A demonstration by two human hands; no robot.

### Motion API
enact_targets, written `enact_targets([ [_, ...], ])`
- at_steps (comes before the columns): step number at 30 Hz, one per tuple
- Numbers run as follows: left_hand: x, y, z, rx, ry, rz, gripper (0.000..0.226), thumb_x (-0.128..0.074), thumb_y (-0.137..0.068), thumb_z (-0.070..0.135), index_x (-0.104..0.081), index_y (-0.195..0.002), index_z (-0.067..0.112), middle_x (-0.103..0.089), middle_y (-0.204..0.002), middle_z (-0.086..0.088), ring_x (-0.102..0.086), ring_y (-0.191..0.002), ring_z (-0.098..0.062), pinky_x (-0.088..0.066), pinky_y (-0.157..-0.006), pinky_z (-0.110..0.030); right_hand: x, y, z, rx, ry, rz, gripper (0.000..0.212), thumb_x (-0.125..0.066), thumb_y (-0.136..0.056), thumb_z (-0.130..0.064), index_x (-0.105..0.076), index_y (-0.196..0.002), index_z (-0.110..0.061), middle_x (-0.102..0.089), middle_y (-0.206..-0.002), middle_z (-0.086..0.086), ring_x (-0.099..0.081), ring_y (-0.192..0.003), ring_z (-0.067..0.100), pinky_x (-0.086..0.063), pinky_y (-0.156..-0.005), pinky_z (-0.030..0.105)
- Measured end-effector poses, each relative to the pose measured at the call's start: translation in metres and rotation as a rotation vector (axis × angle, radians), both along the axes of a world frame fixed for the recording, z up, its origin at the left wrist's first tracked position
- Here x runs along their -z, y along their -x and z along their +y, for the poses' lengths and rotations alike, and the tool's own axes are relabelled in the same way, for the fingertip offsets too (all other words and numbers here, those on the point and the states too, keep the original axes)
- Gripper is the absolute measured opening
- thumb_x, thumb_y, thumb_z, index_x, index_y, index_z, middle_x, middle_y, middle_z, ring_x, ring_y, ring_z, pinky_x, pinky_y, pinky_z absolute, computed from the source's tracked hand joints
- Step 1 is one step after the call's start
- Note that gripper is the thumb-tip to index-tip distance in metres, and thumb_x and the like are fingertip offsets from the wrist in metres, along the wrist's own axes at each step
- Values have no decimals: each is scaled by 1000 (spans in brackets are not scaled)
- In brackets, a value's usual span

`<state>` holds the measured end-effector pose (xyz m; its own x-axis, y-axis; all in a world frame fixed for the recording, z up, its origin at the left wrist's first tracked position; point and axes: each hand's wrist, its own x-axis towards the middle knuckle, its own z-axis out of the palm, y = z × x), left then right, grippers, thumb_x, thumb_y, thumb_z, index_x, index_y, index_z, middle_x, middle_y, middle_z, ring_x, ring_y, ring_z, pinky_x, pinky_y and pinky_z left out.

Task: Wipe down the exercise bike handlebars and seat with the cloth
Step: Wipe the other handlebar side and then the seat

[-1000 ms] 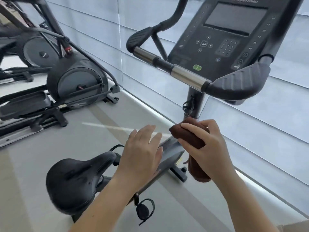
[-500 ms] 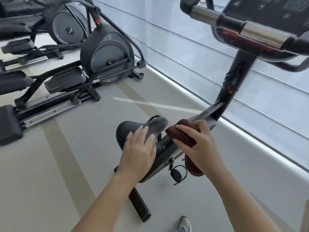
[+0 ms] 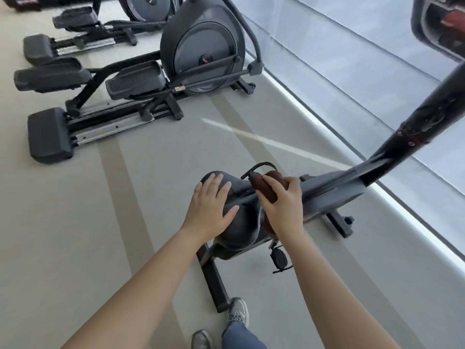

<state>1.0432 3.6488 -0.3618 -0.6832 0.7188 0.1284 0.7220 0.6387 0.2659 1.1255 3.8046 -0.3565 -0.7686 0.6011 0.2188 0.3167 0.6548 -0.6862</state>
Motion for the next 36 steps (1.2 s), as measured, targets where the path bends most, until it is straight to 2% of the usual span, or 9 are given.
enact_targets([
  [4,17,12,8,-34,24,-52,62,-49,-89,42,-35,-138,7,-26,-149,-17,-15,-139,-31,-11,-112,-46,32,15,14,-4,-6,-40,32,-69,-79,-28,-64,-111,-23,-48,-111,12,-45,-107,30,-39,-82,30],
  [7,24,18,7,-32,49,-62,63,-50,-89,42,-35,-138,7,-27,-148,-18,-18,-138,-32,-12,-111,-47,33,34,43,-24,-59,-61,29,-68,-79,-29,-66,-108,-22,-49,-103,13,-47,-100,31,-36,-78,28],
  [12,26,22,0,-143,64,-113,65,-43,-90,46,-29,-141,7,-22,-150,-17,-15,-139,-30,-12,-112,-45,28,45,57,18,14,-110,27,-66,-80,-31,-66,-106,-26,-46,-101,8,-45,-102,29,-32,-81,25],
  [16,24,17,2,-185,44,-161,71,-33,-87,51,-28,-141,5,-21,-150,-18,-15,-139,-30,-14,-112,-43,25,27,32,-218,-64,-83,27,-71,-77,-28,-68,-104,-28,-50,-102,11,-51,-94,29,-37,-79,26],
  [22,25,13,5,-209,-27,-188,69,-26,-90,51,-33,-138,1,-26,-148,-20,-20,-138,-33,-20,-112,-46,4,61,57,-577,-108,-327,34,-67,-78,-40,-64,-111,-33,-51,-106,6,-54,-95,25,-47,-82,39],
  [26,25,12,5,-210,-78,-206,64,-30,-89,42,-40,-133,-3,-34,-142,-24,-29,-133,-38,-29,-106,-52,1,93,64,-722,-83,-405,36,-66,-79,-40,-63,-114,-33,-50,-106,3,-52,-94,20,-42,-85,33],
  [30,26,13,5,-217,-116,-194,60,-34,-88,37,-43,-131,-4,-37,-141,-24,-30,-132,-38,-33,-103,-54,4,129,70,-830,-25,-441,36,-68,-79,-37,-63,-114,-32,-51,-106,2,-49,-92,14,-31,-76,17],
  [33,27,13,5,-227,-140,-189,58,-36,-86,34,-46,-129,-4,-39,-139,-24,-33,-131,-38,-35,-100,-56,10,157,65,-889,36,-459,37,-68,-79,-34,-61,-116,-29,-52,-109,4,-52,-98,16,-33,-79,18],
  [36,28,13,5,-225,-150,-174,57,-38,-85,32,-47,-128,-5,-40,-138,-24,-34,-130,-39,-35,-101,-55,19,167,61,-959,103,-542,38,-64,-82,-36,-56,-120,-34,-54,-113,2,-52,-103,15,-35,-81,20],
])
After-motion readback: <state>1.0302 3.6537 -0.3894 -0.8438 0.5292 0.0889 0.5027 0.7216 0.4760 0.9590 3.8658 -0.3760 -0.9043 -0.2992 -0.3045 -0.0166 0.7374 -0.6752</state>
